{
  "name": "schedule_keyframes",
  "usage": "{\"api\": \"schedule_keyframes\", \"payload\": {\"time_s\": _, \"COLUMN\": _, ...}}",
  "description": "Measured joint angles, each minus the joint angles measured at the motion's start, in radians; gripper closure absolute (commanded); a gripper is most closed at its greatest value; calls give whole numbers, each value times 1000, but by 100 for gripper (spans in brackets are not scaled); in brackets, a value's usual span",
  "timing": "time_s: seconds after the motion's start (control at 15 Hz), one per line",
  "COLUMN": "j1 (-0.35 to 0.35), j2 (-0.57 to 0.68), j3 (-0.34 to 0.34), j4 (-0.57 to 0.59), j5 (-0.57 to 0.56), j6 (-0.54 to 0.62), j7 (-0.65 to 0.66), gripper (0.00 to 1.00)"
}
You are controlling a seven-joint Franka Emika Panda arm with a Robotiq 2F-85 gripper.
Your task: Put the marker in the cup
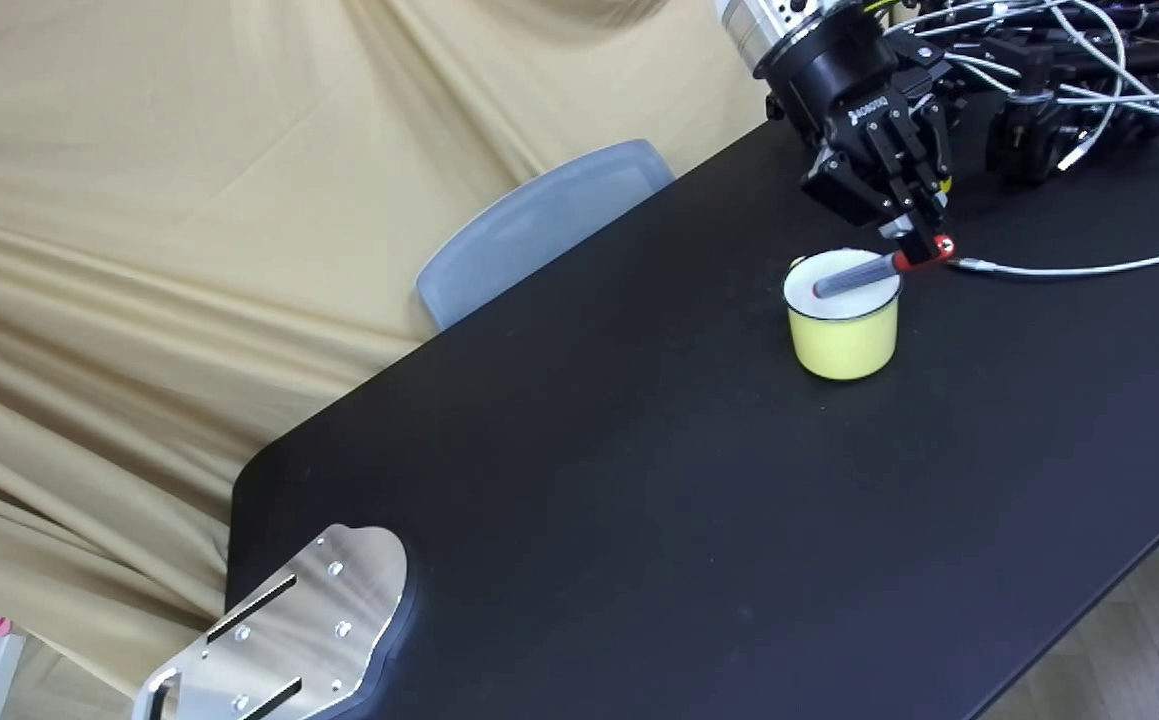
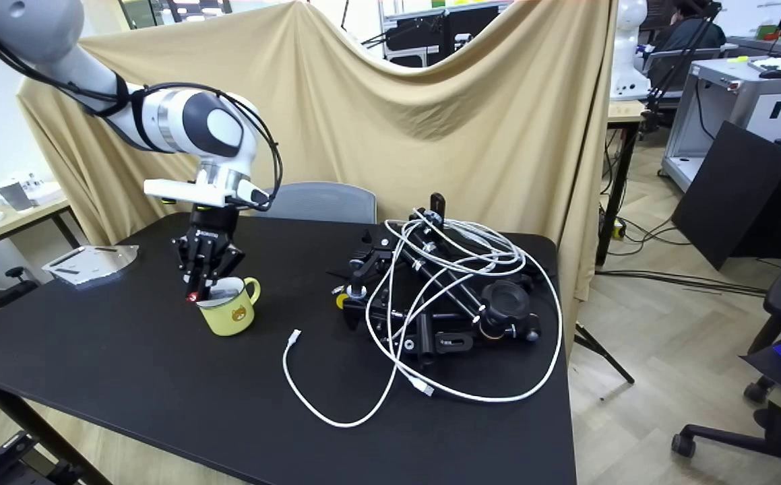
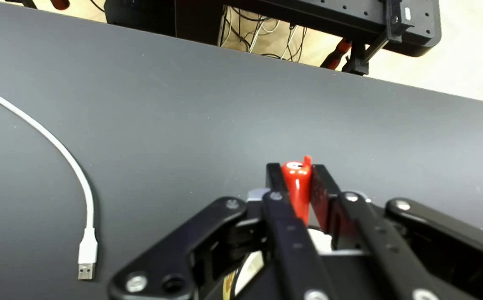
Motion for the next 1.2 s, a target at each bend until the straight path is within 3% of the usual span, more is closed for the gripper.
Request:
{"api": "schedule_keyframes", "payload": {"time_s": 0.13, "j1": 1, "j2": 14, "j3": 1, "j4": 20, "j5": 0, "j6": -10, "j7": 4, "gripper": 94}}
{"api": "schedule_keyframes", "payload": {"time_s": 0.2, "j1": 1, "j2": 21, "j3": 1, "j4": 30, "j5": 1, "j6": -13, "j7": 7, "gripper": 54}}
{"api": "schedule_keyframes", "payload": {"time_s": 0.33, "j1": 1, "j2": 35, "j3": 2, "j4": 49, "j5": 1, "j6": -25, "j7": 8, "gripper": 49}}
{"api": "schedule_keyframes", "payload": {"time_s": 0.73, "j1": 1, "j2": 73, "j3": 5, "j4": 100, "j5": 1, "j6": -31, "j7": 9, "gripper": 7}}
{"api": "schedule_keyframes", "payload": {"time_s": 0.87, "j1": 2, "j2": 71, "j3": 8, "j4": 103, "j5": 1, "j6": -19, "j7": 9, "gripper": 0}}
{"api": "schedule_keyframes", "payload": {"time_s": 1.2, "j1": 19, "j2": 23, "j3": 11, "j4": 78, "j5": -8, "j6": 81, "j7": 14, "gripper": 0}}
